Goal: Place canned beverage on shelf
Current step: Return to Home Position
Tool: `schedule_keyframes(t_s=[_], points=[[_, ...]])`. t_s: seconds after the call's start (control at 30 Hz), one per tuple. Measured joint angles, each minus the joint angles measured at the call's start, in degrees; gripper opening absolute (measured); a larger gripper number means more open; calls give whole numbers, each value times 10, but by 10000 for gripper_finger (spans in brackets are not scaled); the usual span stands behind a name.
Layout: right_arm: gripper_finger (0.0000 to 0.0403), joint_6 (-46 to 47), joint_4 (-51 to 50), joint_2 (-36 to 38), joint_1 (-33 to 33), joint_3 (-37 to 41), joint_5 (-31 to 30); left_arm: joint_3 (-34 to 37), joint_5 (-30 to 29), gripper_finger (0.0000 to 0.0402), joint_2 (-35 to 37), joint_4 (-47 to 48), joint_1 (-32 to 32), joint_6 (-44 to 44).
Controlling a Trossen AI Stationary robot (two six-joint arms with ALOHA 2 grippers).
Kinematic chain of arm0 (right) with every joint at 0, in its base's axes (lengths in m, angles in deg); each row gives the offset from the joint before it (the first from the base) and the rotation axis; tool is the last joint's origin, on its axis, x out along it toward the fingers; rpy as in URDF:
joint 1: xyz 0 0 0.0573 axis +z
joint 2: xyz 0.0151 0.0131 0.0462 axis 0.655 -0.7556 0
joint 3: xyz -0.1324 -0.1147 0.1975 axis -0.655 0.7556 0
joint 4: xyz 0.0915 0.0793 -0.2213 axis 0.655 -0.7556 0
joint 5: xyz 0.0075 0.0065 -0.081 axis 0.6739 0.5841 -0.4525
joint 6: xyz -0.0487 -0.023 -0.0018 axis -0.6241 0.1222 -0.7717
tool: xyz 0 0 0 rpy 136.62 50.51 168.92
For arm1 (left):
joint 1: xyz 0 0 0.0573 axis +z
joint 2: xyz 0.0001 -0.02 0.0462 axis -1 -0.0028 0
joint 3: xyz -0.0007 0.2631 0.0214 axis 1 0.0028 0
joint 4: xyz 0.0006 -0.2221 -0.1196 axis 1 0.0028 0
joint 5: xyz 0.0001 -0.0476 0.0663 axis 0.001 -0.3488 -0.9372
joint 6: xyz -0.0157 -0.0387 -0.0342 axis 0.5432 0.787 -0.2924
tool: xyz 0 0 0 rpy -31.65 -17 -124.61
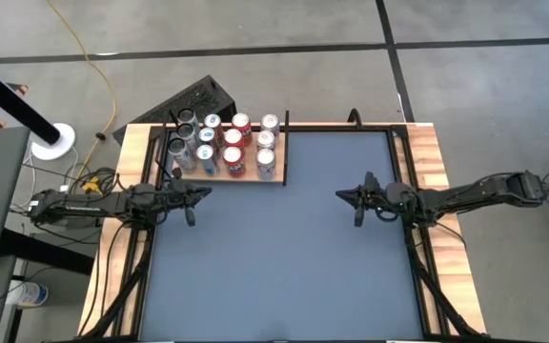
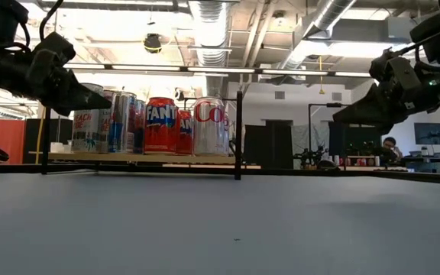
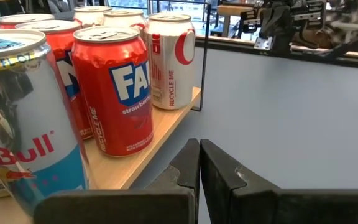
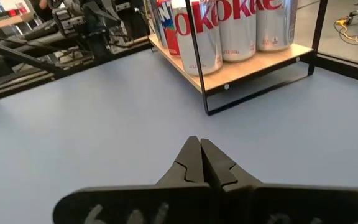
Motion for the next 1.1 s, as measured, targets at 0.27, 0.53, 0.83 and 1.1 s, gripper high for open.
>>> schedule_keyframes(t_s=[0.27, 0.53, 0.83, 1.1], points=[[0, 0, -22, 0, 0, 0, 0, -1, 0, 0, 0, 1, 0, -6], [0, 0, -29, 0, 0, 0, 0, -1, 0, 0, 0, 2, 0, -6], [0, 0, -28, 0, 0, 0, 0, -1, 0, 0, 0, 2, 0, -6], [0, 0, -28, 0, 0, 0, 0, -1, 0, 0, 0, 2, 0, -6]])
